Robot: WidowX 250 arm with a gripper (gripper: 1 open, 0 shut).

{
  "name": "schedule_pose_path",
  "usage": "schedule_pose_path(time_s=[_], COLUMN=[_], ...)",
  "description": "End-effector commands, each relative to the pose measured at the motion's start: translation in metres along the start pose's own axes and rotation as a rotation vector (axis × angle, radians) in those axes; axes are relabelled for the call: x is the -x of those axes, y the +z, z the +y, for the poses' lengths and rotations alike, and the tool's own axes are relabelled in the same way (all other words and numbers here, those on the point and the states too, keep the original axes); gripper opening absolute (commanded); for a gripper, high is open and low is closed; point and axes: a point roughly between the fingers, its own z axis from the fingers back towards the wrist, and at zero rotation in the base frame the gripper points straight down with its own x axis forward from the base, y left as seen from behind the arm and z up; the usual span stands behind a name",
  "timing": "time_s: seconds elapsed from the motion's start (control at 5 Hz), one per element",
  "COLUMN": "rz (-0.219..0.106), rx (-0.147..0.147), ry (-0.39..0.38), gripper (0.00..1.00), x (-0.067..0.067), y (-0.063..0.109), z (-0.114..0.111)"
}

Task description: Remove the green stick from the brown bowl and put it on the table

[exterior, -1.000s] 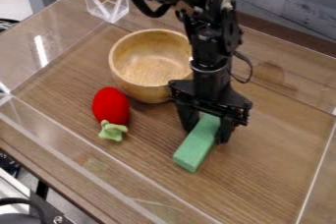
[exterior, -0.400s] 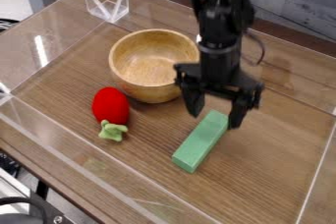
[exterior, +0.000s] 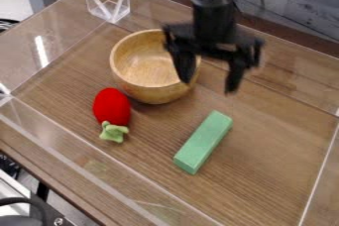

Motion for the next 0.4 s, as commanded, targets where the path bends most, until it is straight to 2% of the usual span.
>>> schedule_pose_path(time_s=[0.0, 0.2], rz=[-0.091, -0.091], rx=[-0.028, -0.032], ry=[0.064, -0.001], gripper=[1.0, 1.0], x=[-0.0173, -0.0219], y=[0.0179, 0.0172], z=[0.0156, 0.0203])
